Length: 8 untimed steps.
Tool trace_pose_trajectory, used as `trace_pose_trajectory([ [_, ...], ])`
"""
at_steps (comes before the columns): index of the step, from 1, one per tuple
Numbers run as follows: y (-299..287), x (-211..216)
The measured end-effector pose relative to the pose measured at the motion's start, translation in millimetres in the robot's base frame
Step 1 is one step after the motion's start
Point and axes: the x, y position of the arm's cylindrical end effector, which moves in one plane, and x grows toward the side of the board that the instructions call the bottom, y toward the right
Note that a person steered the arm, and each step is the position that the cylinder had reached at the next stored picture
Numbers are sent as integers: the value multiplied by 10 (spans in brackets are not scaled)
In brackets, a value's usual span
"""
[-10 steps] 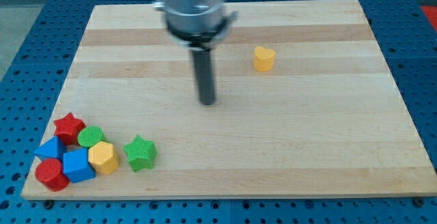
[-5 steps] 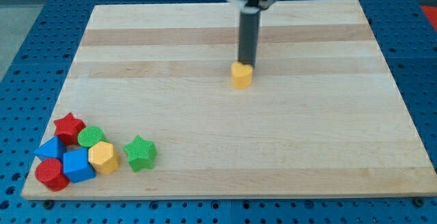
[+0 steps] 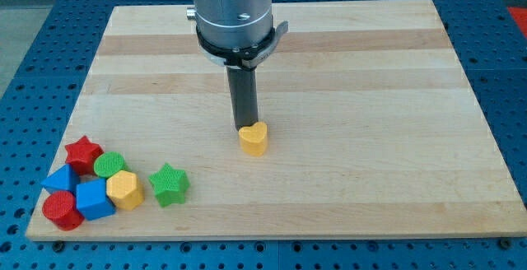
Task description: Move the yellow heart above the yellow hexagon
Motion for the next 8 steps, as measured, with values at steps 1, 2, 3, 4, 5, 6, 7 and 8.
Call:
trace_pose_trajectory([
  [1, 92, 19],
  [2, -145, 67],
  [3, 73, -3],
  [4, 614, -11],
  [5, 796, 165],
  [6, 533, 303],
  [7, -8, 389],
  [8, -179, 389],
])
